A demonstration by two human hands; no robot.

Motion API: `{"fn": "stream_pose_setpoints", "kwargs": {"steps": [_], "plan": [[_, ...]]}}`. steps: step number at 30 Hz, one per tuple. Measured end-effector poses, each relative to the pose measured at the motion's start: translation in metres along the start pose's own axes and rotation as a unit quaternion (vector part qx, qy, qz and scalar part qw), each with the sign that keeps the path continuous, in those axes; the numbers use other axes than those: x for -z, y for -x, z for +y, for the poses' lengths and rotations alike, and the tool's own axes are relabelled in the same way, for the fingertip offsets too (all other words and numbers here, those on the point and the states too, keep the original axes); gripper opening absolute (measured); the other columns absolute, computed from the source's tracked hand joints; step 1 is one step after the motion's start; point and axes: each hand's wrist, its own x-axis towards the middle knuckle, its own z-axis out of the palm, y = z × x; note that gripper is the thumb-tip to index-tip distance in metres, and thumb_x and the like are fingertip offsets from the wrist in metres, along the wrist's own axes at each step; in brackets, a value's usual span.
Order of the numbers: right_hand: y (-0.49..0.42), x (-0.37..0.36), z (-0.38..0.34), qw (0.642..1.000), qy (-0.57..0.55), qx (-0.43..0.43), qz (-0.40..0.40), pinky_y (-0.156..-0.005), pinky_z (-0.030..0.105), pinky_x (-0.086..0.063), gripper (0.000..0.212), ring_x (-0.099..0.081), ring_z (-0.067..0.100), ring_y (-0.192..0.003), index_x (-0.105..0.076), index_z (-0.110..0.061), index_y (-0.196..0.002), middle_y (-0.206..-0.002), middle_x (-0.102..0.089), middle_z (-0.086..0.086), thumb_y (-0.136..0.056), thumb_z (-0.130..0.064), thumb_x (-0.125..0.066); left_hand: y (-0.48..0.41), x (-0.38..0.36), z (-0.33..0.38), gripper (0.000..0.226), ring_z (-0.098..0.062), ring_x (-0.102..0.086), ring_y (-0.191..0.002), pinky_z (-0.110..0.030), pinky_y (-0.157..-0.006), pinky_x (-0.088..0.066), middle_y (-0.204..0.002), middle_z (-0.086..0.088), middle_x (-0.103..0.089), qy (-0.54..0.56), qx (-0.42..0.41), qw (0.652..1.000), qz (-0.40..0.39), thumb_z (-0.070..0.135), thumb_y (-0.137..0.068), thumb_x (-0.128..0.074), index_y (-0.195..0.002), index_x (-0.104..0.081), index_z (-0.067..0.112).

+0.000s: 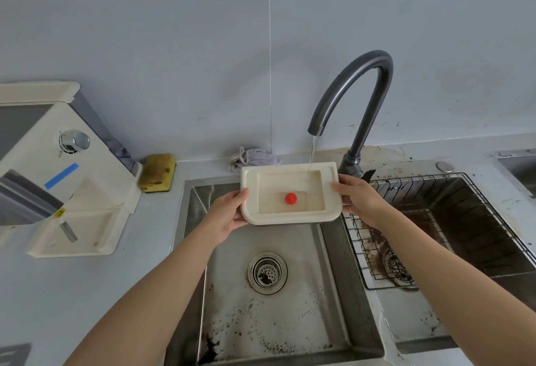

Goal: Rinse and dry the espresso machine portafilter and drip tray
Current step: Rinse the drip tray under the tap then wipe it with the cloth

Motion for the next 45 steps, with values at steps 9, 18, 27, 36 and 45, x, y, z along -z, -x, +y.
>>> {"fn": "stream_pose_setpoints", "kwargs": {"steps": [9, 18, 27, 36, 45], "plan": [[-0.012, -0.016, -0.009, 0.999, -0.008, 0.018, -0.035, -0.067, 0.027, -0.051, 0.035, -0.063, 0.016, -0.087, -0.047, -0.013, -0.129, -0.099, -0.064, -0.001, -0.095, -0.011, -0.045, 0.007, 0.016, 0.01, 0.028, -0.022, -0.064, -0.087, -0.039, -0.079, -0.05, -0.1, -0.008, -0.064, 0.003, -0.026, 1.0, 0.004, 0.02, -0.094, -0.05, -0.119, -0.051, 0.006], [-0.019, -0.018, -0.014, 0.997, -0.041, 0.051, -0.044, -0.074, 0.03, -0.051, 0.035, -0.062, 0.017, -0.093, -0.047, -0.02, -0.126, -0.103, -0.064, -0.002, -0.094, -0.007, -0.045, 0.01, 0.024, 0.016, 0.037, -0.027, -0.062, -0.099, -0.041, -0.084, -0.05, -0.112, -0.01, -0.063, -0.003, -0.065, 0.998, -0.006, 0.019, -0.092, -0.051, -0.126, -0.047, 0.006], [-0.02, -0.019, -0.012, 0.993, -0.074, 0.069, -0.055, -0.072, 0.029, -0.052, 0.032, -0.065, 0.013, -0.089, -0.051, -0.022, -0.121, -0.103, -0.066, -0.005, -0.094, -0.007, -0.044, 0.01, 0.025, 0.027, 0.034, -0.022, -0.064, -0.093, -0.033, -0.077, -0.052, -0.106, -0.006, -0.064, -0.017, -0.097, 0.995, 0.01, 0.017, -0.09, -0.055, -0.123, -0.049, 0.01], [-0.015, -0.018, -0.01, 0.991, -0.099, 0.068, -0.057, -0.081, 0.036, -0.05, 0.031, -0.061, 0.02, -0.093, -0.052, -0.02, -0.119, -0.105, -0.064, -0.001, -0.095, -0.005, -0.04, 0.01, 0.021, 0.032, 0.031, -0.019, -0.066, -0.089, -0.031, -0.073, -0.053, -0.102, -0.002, -0.066, -0.039, -0.117, 0.992, 0.02, 0.02, -0.088, -0.058, -0.117, -0.053, 0.013], [-0.007, -0.01, -0.002, 0.988, -0.131, 0.064, -0.042, -0.075, 0.032, -0.05, 0.03, -0.062, 0.018, -0.09, -0.055, -0.019, -0.117, -0.102, -0.065, 0.0, -0.096, -0.006, -0.038, 0.01, 0.005, 0.044, 0.031, -0.02, -0.066, -0.091, -0.03, -0.073, -0.054, -0.101, -0.002, -0.067, -0.086, -0.146, 0.985, 0.026, 0.022, -0.085, -0.062, -0.115, -0.056, 0.015]]}}
